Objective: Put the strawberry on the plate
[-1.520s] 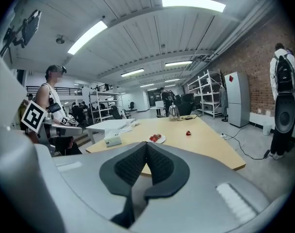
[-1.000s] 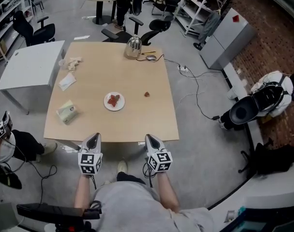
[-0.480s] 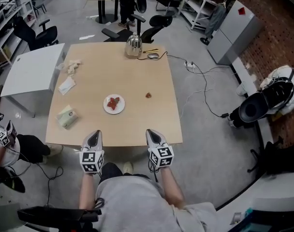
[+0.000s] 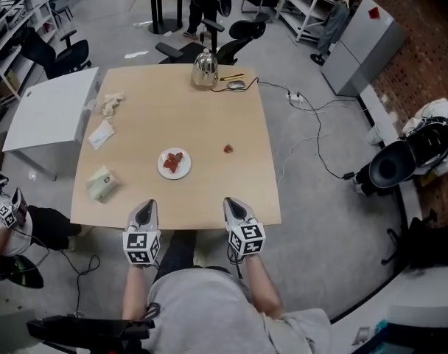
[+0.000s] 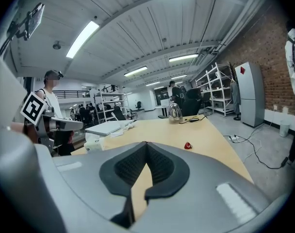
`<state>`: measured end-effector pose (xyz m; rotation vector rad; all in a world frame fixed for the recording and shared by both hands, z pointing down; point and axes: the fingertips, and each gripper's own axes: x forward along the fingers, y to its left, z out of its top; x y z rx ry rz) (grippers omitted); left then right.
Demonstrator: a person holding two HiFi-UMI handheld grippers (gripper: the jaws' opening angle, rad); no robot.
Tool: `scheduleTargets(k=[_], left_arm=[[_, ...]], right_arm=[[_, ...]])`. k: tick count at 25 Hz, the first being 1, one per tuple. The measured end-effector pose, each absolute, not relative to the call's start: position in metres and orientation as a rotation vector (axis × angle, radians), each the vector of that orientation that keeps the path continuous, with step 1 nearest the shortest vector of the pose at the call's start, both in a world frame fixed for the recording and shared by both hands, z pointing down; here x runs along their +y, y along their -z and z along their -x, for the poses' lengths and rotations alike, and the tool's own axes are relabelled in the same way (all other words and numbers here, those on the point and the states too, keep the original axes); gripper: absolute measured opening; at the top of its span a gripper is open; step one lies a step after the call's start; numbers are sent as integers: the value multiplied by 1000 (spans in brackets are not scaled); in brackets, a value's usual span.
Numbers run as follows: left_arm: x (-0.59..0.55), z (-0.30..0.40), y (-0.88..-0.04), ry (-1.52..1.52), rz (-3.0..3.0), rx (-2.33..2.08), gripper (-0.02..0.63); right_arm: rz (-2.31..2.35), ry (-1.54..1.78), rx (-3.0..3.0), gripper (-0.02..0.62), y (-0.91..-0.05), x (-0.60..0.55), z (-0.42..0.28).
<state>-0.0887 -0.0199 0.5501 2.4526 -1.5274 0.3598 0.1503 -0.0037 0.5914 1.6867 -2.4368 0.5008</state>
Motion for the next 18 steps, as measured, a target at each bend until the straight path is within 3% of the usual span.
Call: scheduleTargets(k=[18], left_arm=[[-124,33,-587,-424,-2482,-1342,20]], right_arm=[[-1778,-570,-2284,8,-624,-91,-196]])
